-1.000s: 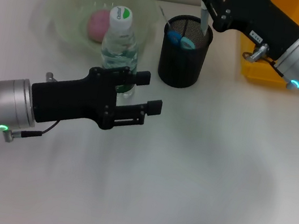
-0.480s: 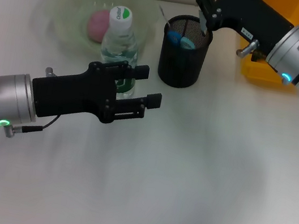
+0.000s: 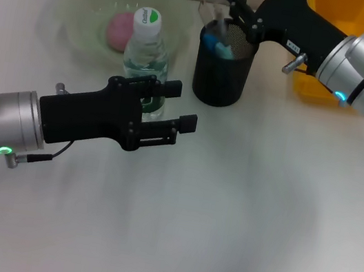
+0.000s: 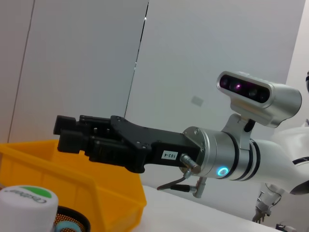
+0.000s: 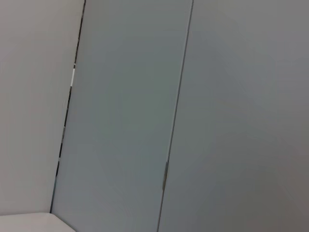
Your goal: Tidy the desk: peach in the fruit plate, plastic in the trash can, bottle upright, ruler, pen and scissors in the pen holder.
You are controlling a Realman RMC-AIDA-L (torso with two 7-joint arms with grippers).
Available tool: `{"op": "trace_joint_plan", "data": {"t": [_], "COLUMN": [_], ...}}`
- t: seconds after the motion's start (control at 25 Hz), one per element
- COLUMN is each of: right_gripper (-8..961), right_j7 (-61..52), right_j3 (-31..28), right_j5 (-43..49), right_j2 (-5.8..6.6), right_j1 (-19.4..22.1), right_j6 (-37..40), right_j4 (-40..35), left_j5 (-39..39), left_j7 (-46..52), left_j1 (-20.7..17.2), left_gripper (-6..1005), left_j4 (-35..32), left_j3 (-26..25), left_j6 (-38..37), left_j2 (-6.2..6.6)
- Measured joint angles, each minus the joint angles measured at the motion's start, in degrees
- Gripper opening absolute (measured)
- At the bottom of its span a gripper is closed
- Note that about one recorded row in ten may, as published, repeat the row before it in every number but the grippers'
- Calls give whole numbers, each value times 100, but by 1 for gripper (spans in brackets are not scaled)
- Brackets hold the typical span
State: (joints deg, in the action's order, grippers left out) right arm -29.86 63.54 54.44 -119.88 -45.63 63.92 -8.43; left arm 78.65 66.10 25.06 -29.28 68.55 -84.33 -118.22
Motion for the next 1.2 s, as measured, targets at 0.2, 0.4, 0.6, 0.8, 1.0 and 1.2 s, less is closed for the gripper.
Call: {"op": "trace_joint_plan", "data": {"t": [0.2, 0.4, 0.6, 0.8, 1.0, 1.2], "right_gripper": [378, 592, 586, 604, 629, 653], "right_j7": [-10, -64, -565, -2043, -3359, -3485], "right_j3": [-22, -47, 29, 167, 141, 128], "right_j5": [-10, -10, 67, 1039, 2699, 3154], "right_j2": [0, 1, 43, 134, 72, 45], "right_j1": [26, 234, 936, 1784, 2458, 2654], "right_j6": [122, 632, 1460, 2030, 2913, 3454], "right_j4": [39, 23, -399, -1573, -3075, -3410], "left_j5": [3, -4, -25, -21, -1, 0], "left_j7": [0, -9, -31, -56, -19, -36], "left_j1": [-31, -68, -222, -398, -518, -630], "left_gripper": [698, 698, 698, 698, 698, 698], "left_j4": [1, 2, -58, -108, -108, -90], "left_j3": [0, 0, -52, -174, -175, -177], "left_j6": [-35, -90, -231, -526, -662, -974], "left_j2": [-1, -7, 12, 52, 126, 219]}}
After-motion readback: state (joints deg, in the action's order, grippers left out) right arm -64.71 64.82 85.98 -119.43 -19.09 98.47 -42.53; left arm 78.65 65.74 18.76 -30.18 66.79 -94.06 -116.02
